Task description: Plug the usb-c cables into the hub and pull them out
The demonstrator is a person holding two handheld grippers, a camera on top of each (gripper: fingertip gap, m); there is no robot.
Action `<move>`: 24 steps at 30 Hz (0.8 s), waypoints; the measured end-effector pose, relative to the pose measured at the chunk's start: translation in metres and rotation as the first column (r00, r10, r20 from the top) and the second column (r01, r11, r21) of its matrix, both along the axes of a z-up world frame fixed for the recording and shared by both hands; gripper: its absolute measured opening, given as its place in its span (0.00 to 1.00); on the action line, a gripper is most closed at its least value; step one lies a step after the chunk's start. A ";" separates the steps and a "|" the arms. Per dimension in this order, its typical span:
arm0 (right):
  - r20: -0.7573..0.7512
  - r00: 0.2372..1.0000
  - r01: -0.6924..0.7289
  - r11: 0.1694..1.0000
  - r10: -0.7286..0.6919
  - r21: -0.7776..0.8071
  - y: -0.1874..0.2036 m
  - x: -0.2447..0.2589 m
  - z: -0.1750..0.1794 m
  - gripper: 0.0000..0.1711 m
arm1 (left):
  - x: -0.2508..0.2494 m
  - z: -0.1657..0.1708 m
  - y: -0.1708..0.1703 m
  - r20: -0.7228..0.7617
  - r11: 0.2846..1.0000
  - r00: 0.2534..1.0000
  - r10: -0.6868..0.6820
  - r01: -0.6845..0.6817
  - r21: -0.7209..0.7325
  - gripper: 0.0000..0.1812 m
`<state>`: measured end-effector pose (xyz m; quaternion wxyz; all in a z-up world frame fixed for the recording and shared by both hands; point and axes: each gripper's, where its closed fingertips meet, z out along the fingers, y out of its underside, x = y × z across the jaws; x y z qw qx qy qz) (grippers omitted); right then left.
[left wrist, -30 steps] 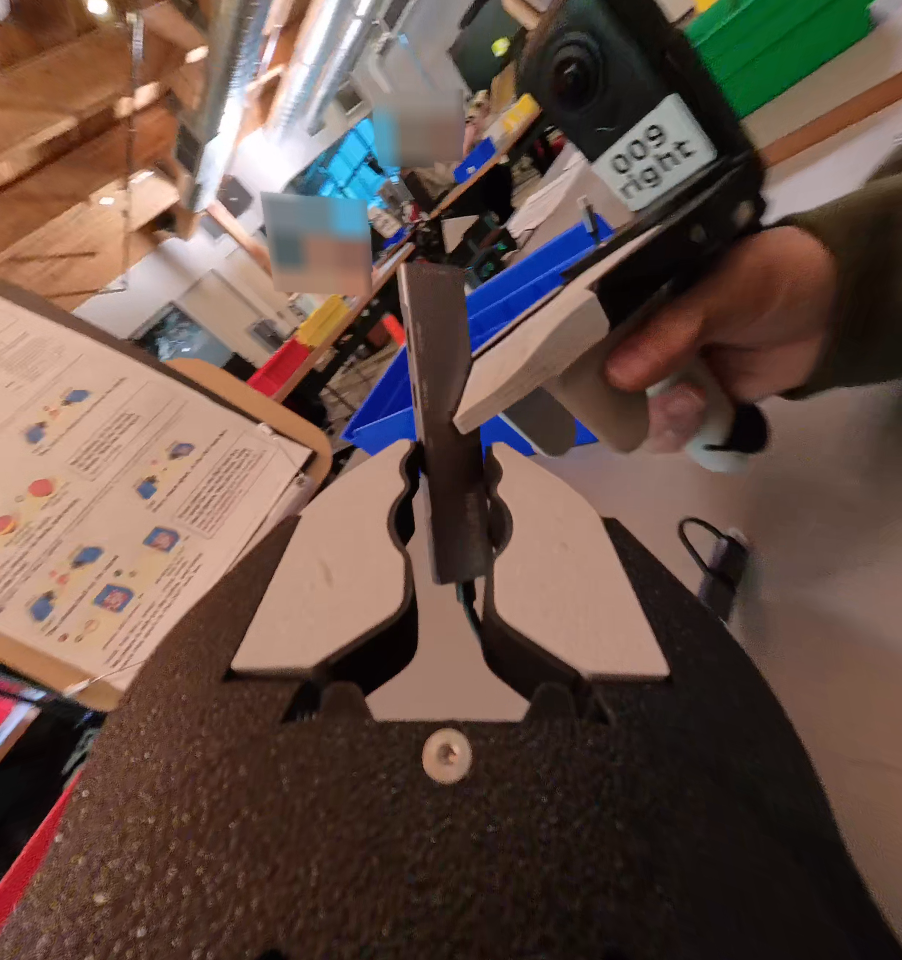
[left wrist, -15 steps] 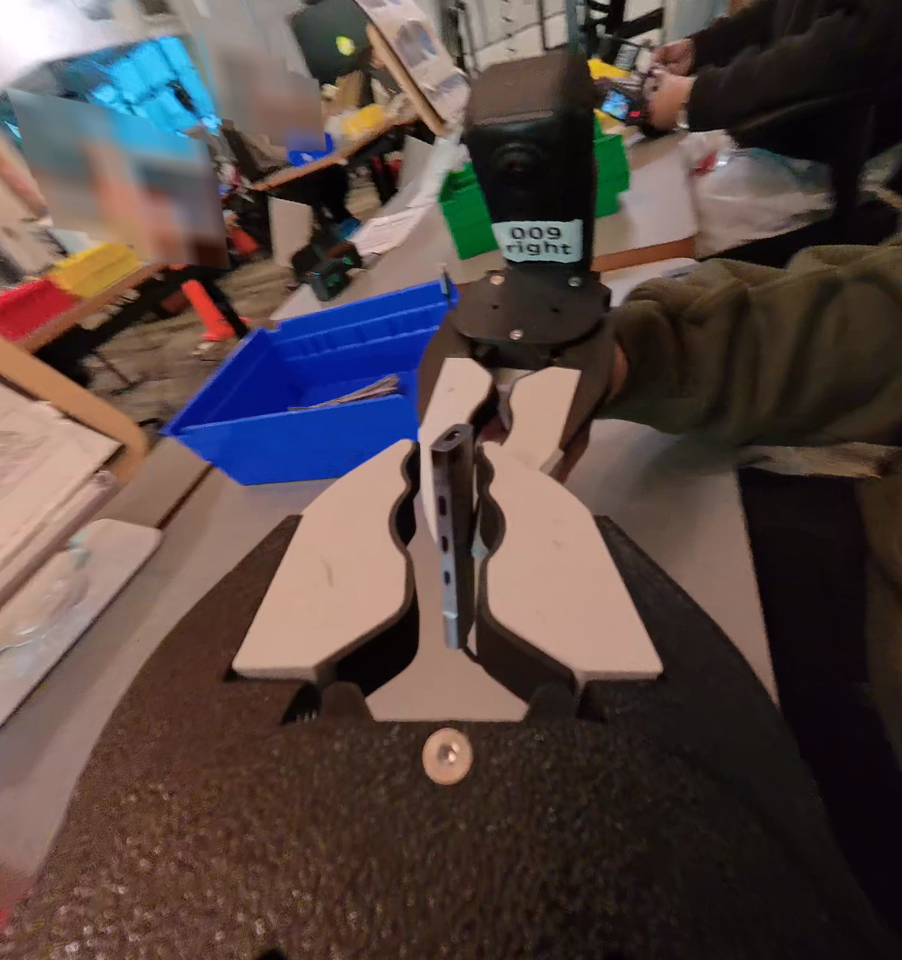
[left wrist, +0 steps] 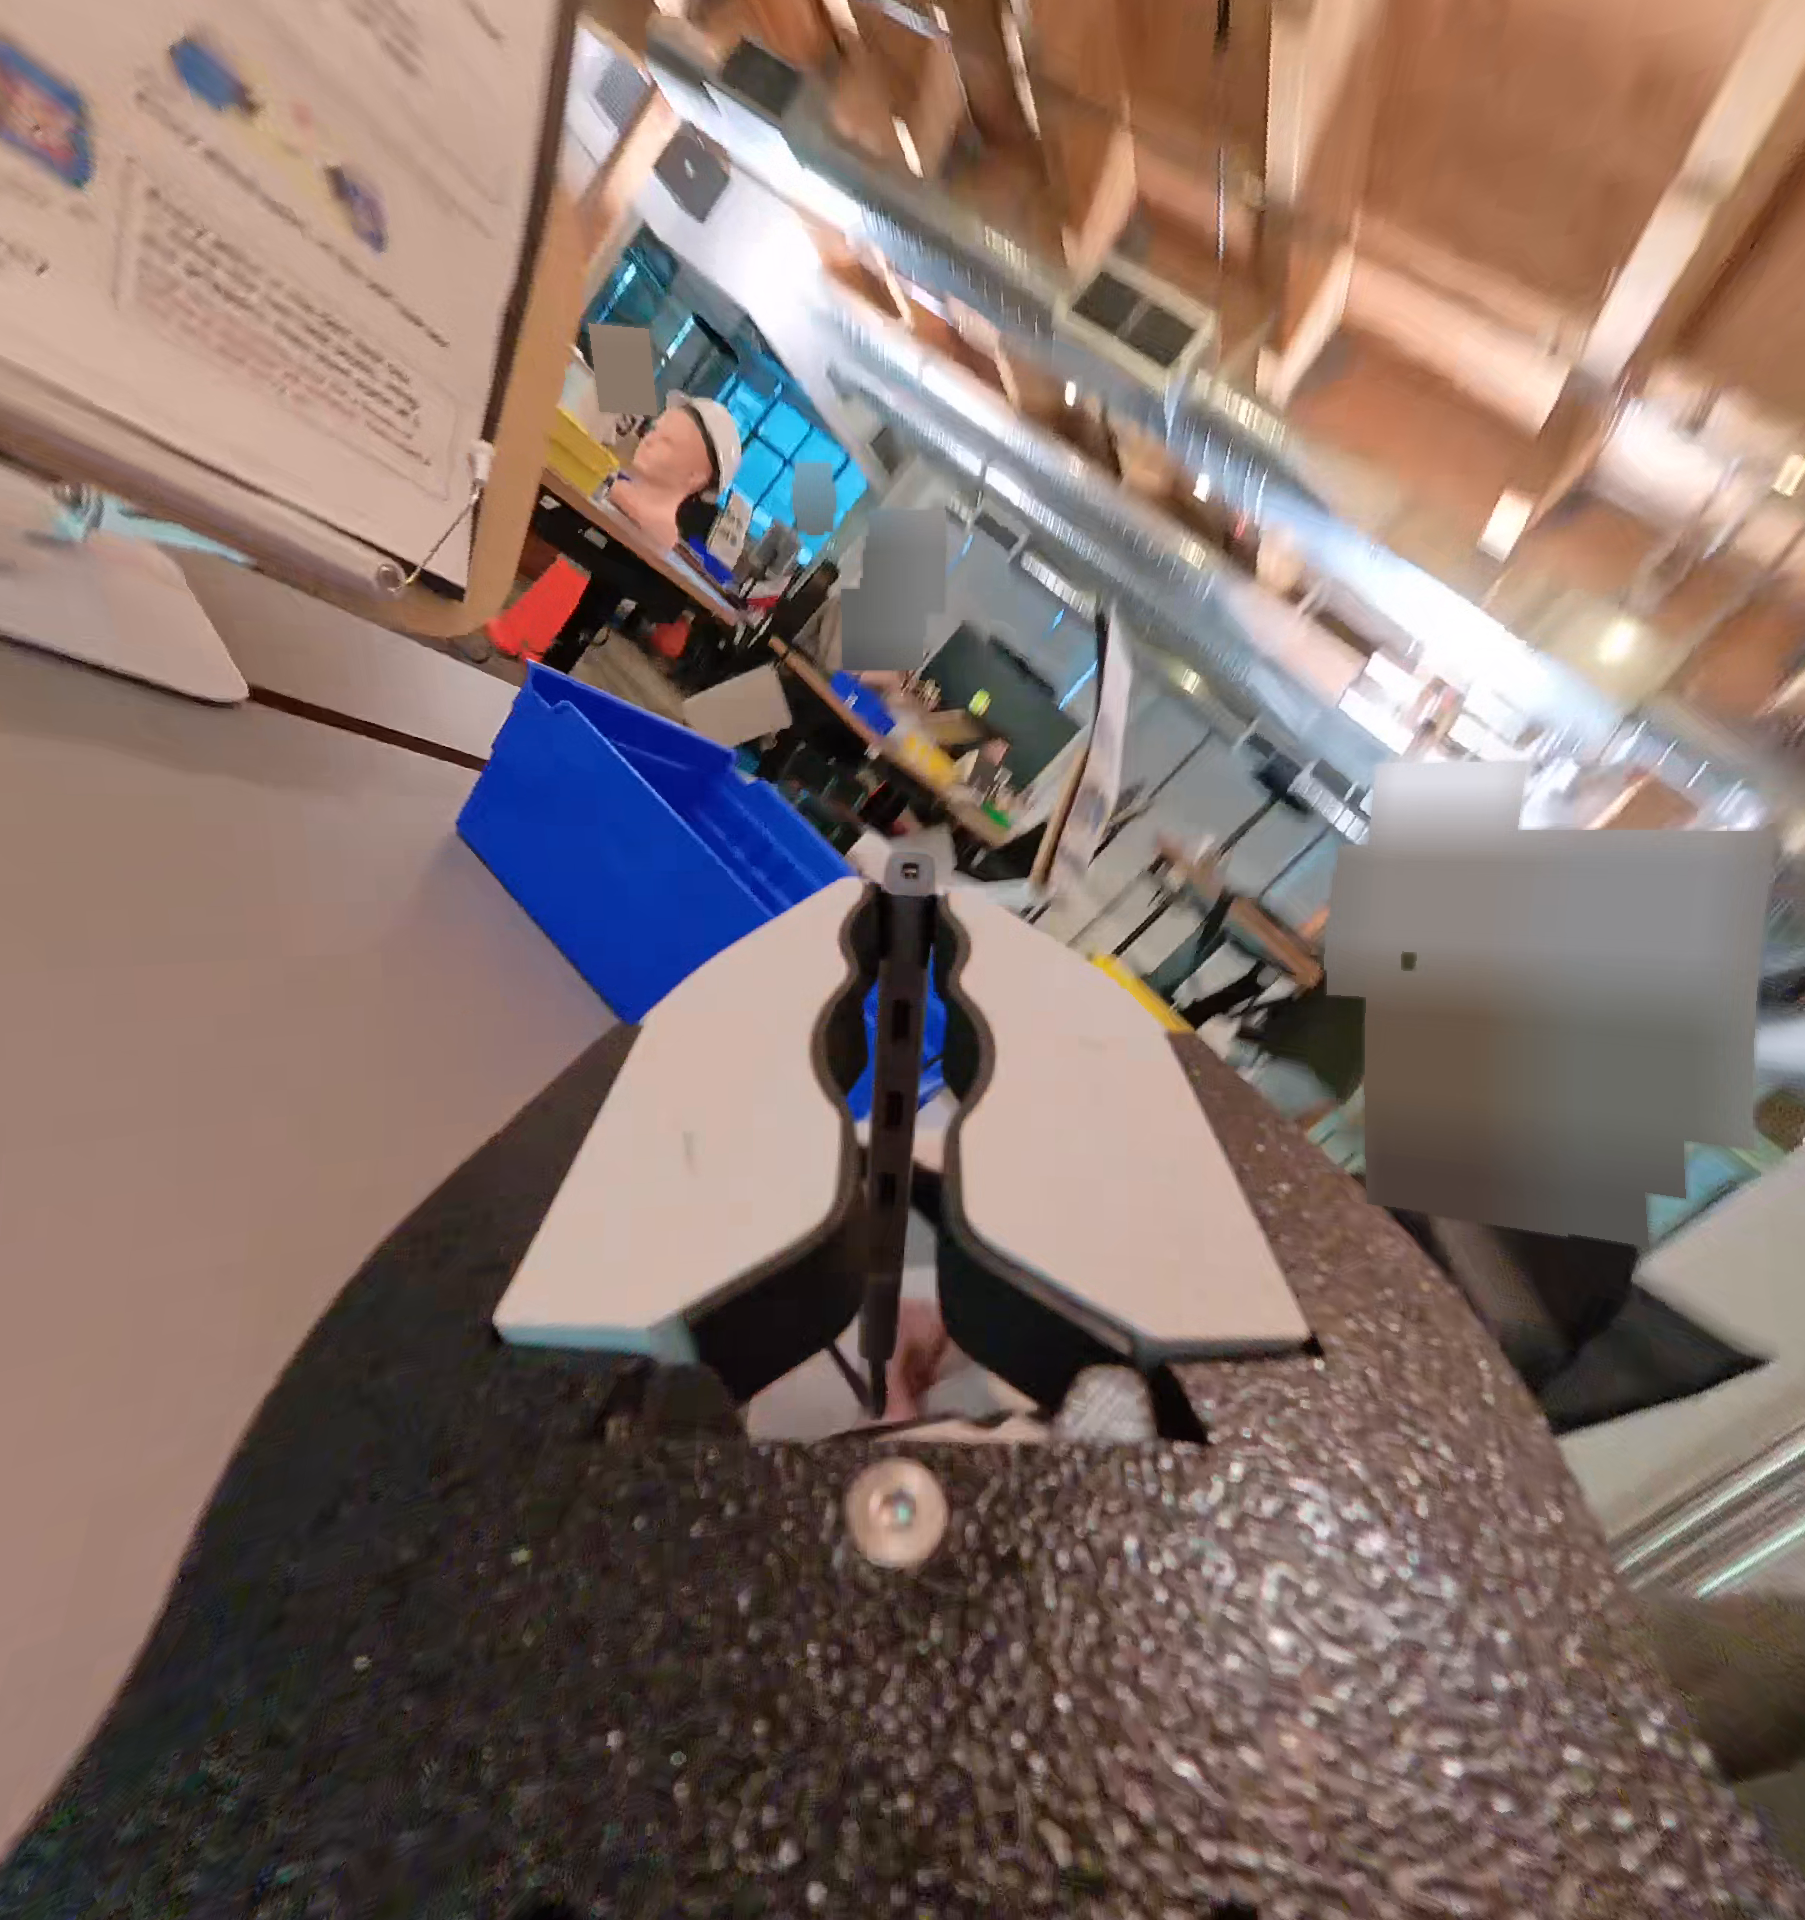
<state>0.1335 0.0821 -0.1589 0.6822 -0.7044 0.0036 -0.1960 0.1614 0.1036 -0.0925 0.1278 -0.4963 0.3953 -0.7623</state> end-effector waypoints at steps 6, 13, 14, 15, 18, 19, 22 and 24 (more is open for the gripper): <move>0.069 0.990 0.120 0.989 -0.126 0.083 -0.007 0.006 0.005 0.14 | 0.004 -0.007 0.016 -0.051 0.966 0.999 0.013 -0.026 -0.256 0.05; -0.057 0.998 0.003 0.967 0.012 0.253 -0.018 0.007 0.016 0.14 | 0.013 -0.031 0.017 -0.146 0.928 0.989 -0.029 -0.028 -0.372 0.06; -0.097 0.995 -0.012 0.963 0.040 0.270 -0.019 0.009 0.016 0.14 | 0.014 -0.035 0.017 -0.163 0.936 0.986 -0.032 -0.028 -0.351 0.07; -0.130 0.990 -0.022 0.963 0.059 0.270 -0.020 0.012 0.014 0.14 | 0.015 -0.039 0.015 -0.174 0.947 0.984 -0.039 -0.019 -0.319 0.08; -0.184 0.981 -0.010 0.956 0.067 0.294 -0.024 0.021 0.011 0.14 | 0.016 -0.052 0.001 -0.222 0.977 0.970 -0.094 0.047 -0.207 0.15; -0.193 0.979 -0.003 0.957 0.062 0.291 -0.025 0.024 0.011 0.14 | 0.016 -0.054 -0.005 -0.230 0.981 0.966 -0.117 0.077 -0.177 0.15; -0.186 0.982 0.011 0.960 0.043 0.279 -0.027 0.028 0.009 0.14 | 0.013 -0.058 -0.022 -0.248 0.975 0.948 -0.199 0.164 -0.152 0.16; -0.171 0.985 0.006 0.964 0.040 0.264 -0.025 0.027 0.008 0.14 | 0.012 -0.059 -0.032 -0.242 0.957 0.935 -0.260 0.217 -0.191 0.12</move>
